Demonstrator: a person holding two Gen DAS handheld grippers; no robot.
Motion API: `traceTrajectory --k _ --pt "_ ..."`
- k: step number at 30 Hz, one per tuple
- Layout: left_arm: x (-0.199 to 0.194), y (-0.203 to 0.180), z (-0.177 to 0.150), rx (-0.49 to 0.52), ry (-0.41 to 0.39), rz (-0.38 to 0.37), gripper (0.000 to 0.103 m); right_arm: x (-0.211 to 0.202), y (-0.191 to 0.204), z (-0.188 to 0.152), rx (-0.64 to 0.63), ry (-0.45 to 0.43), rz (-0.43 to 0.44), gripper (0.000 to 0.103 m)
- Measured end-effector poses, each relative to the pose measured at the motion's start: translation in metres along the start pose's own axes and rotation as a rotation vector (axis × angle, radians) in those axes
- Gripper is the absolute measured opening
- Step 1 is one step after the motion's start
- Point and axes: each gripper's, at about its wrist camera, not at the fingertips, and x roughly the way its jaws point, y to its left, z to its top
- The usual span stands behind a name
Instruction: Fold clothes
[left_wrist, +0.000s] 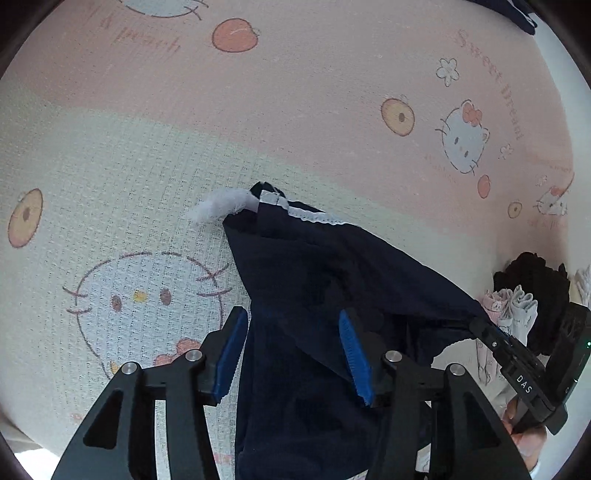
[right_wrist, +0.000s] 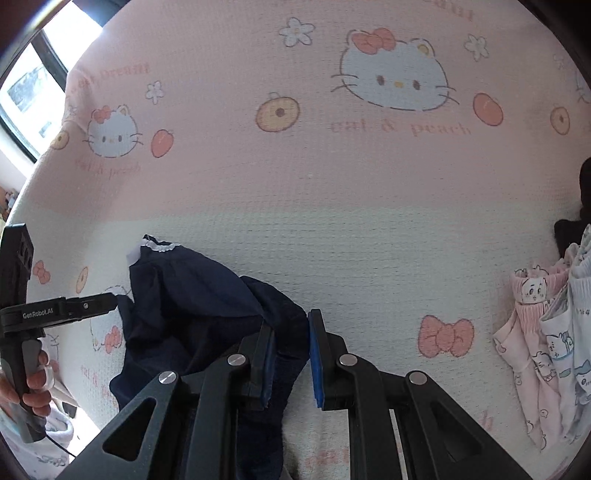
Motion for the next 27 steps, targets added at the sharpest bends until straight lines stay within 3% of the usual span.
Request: traceTrajectory --k 10,12,14,18,23,27 --pt "0.019 -0.021 -0.008 0.06 0.024 0.057 0.048 0.013 -0.032 -0.012 0.113 0.011 0.118 0.017" --pt "0.019 -0.026 -0.011 0.077 0.019 0.061 0.048 0.016 -0.038 -0.015 0.135 0.014 0.142 0.04" --pt "0.017 -0.031 -0.014 0.095 0.012 0.079 0.048 0.018 -0.044 -0.017 0.158 0.016 0.166 0.046" --pt "0.009 -0.036 -0.025 0.116 -0.027 0.121 0.048 0.013 -0.05 -0.032 0.241 0.048 0.241 0.047" --pt "0.003 -0.027 -0.044 0.088 -0.04 0.112 0.048 0.021 -0.058 -0.047 0.308 0.121 0.311 0.047" --pt "0.008 -0.01 -0.059 0.039 -0.025 0.101 0.048 0.022 -0.057 -0.05 0.323 0.12 0.359 0.047"
